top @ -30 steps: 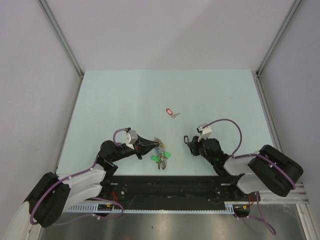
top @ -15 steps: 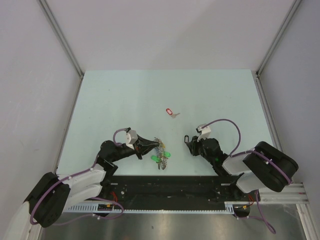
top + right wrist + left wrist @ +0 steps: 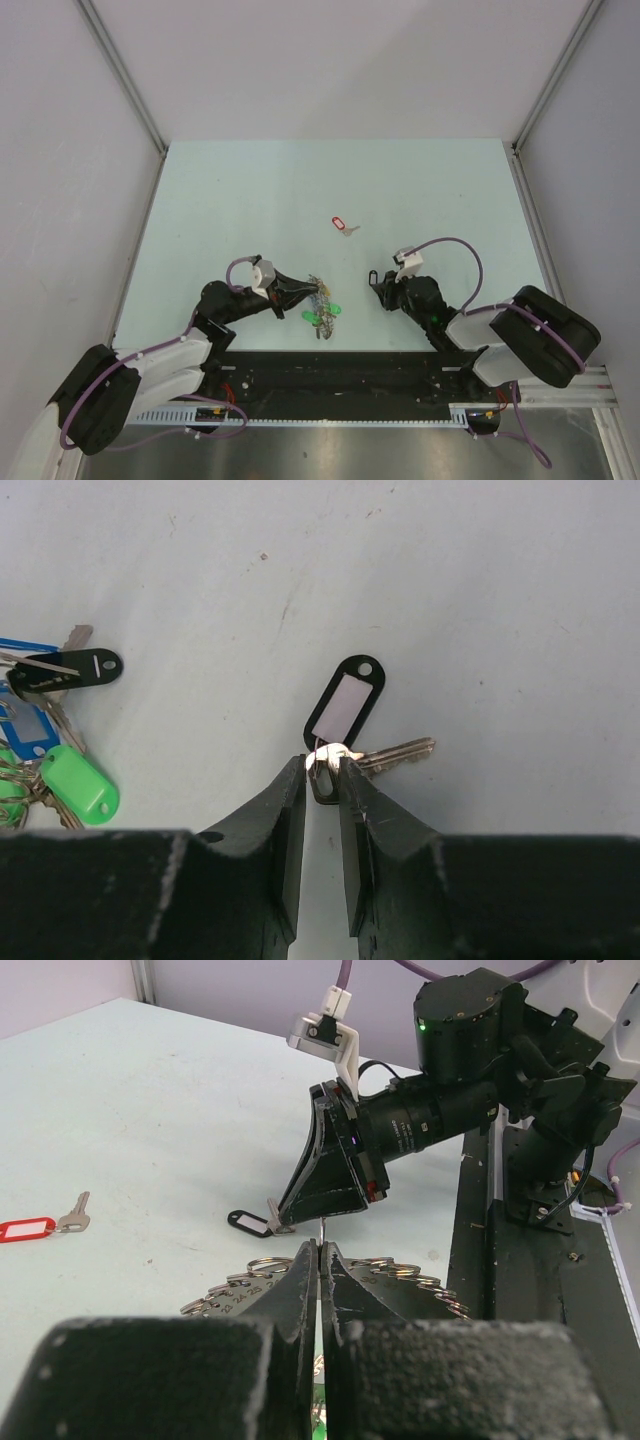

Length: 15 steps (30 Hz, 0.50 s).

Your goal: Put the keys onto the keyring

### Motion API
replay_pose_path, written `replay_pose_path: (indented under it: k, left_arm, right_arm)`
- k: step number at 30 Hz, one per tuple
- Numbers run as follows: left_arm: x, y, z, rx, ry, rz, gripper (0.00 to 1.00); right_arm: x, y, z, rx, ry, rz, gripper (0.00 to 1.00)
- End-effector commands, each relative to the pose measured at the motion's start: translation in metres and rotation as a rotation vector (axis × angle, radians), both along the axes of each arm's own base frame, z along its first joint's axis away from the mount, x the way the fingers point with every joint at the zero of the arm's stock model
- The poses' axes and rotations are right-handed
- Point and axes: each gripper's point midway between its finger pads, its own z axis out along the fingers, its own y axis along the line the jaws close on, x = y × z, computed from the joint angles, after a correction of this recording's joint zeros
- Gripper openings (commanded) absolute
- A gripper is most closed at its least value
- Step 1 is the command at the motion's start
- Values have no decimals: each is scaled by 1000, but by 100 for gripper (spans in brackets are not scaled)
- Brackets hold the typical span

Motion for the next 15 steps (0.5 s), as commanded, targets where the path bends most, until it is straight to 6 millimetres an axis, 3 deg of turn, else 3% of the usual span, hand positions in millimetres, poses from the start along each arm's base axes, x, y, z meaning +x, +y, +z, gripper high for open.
replay_pose_path:
  k: [1, 15]
  left_arm:
    - [3, -1, 37, -75, -97, -4, 0]
    - [2, -2, 37, -76, -96, -6, 0]
  right_arm:
    - [8, 3, 5, 11, -27, -22, 24]
    - [10, -2, 6, -16, -39, -53, 23]
